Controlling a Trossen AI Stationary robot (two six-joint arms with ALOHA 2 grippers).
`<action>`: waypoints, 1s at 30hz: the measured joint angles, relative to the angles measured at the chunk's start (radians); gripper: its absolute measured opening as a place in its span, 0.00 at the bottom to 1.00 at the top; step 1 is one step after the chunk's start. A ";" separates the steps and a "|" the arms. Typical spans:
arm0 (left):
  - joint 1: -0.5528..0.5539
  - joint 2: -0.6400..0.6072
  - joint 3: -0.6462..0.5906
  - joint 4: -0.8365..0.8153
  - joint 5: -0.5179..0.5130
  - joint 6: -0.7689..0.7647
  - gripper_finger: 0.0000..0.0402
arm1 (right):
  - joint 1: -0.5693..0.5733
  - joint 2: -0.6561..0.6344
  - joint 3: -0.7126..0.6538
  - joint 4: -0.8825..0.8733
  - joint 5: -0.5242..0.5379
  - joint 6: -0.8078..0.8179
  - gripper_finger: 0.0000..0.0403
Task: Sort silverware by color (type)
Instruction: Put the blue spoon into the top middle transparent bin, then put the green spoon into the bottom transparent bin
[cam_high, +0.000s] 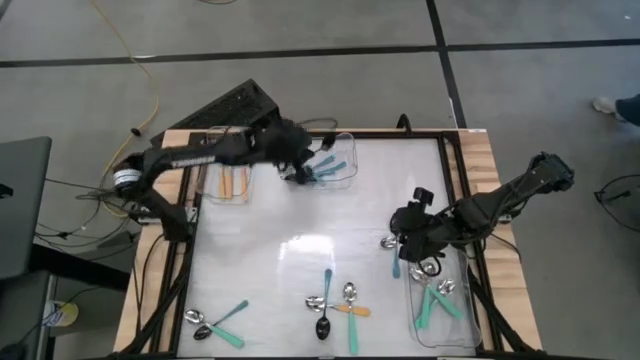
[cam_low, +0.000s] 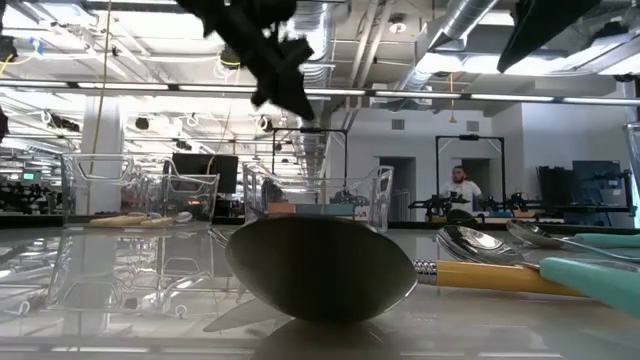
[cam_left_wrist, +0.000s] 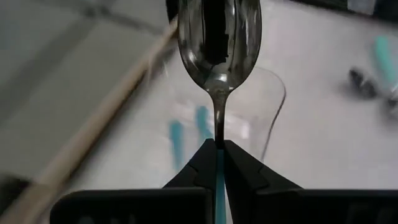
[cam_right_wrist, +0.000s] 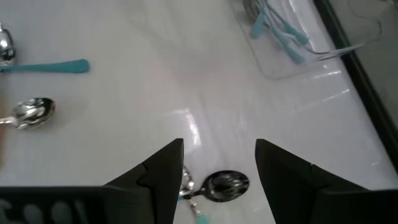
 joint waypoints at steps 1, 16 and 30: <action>0.030 0.018 0.001 -0.004 0.051 -0.064 0.00 | -0.005 0.000 0.000 0.000 0.000 -0.013 0.55; 0.085 0.192 0.000 0.079 0.051 0.296 0.02 | -0.042 0.000 0.000 0.001 0.002 -0.091 0.55; 0.028 0.182 0.136 -0.178 -0.074 0.251 0.39 | -0.133 0.000 0.000 0.004 -0.016 -0.055 0.55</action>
